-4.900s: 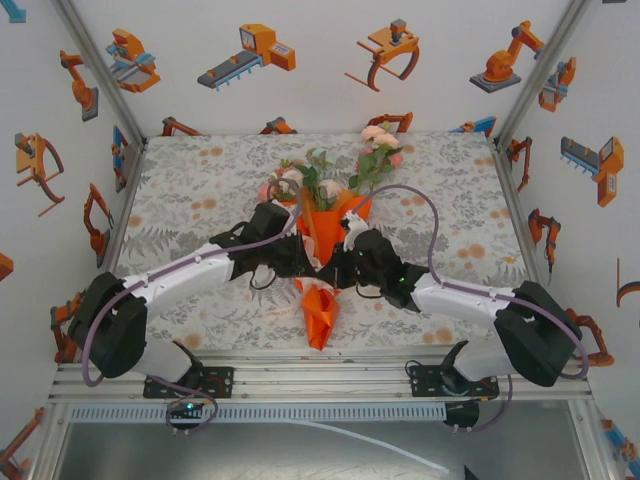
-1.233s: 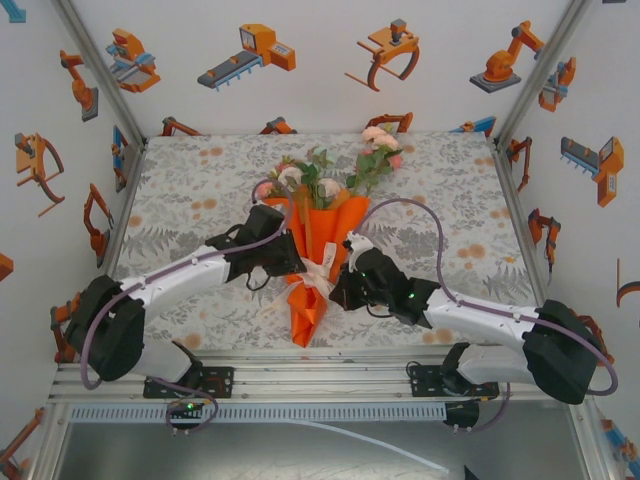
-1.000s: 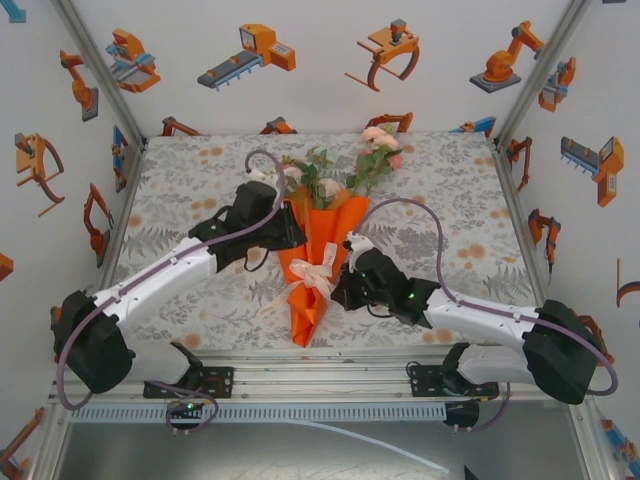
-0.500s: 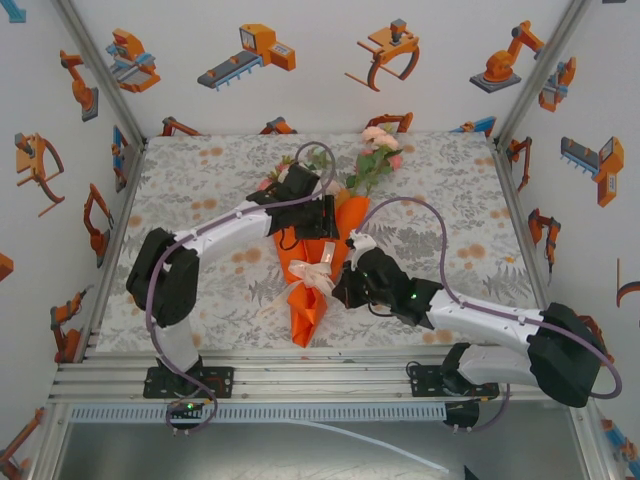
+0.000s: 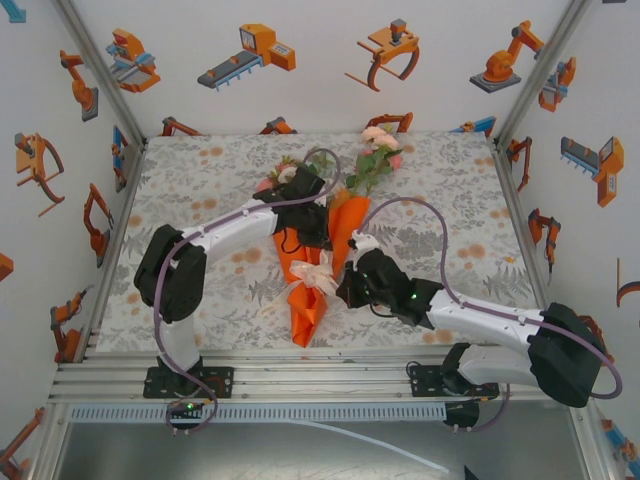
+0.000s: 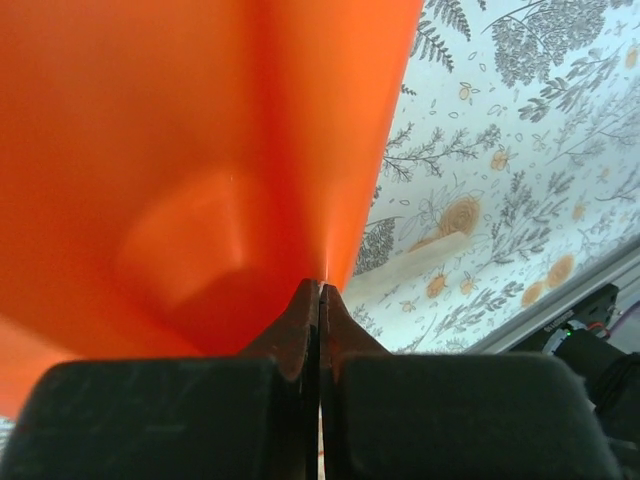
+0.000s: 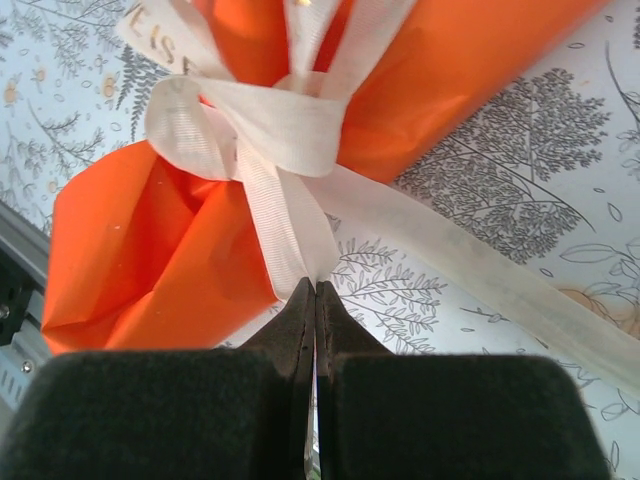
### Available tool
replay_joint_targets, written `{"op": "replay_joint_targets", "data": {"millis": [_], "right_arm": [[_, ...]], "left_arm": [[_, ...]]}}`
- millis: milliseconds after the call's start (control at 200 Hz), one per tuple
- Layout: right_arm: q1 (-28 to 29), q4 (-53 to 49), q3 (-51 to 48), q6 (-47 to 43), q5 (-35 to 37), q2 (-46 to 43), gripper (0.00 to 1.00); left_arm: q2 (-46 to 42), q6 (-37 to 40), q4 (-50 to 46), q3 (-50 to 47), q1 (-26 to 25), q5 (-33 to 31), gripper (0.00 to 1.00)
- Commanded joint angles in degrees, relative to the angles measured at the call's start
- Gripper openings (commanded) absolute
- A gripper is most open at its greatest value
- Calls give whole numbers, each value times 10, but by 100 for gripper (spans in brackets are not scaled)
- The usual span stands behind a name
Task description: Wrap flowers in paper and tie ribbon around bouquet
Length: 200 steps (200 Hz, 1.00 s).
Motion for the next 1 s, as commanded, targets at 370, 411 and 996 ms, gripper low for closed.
{"op": "replay_joint_targets", "data": {"millis": [370, 411, 996], "right_arm": [[-43, -51, -108, 108, 51, -137, 0], [-47, -59, -111, 119, 54, -140, 0], [-199, -174, -148, 223, 17, -191, 0]], "left_arm": [[-314, -109, 55, -267, 110, -91, 0], [-326, -120, 54, -288, 123, -92, 0], [-339, -169, 206, -526, 376, 58, 0]]}}
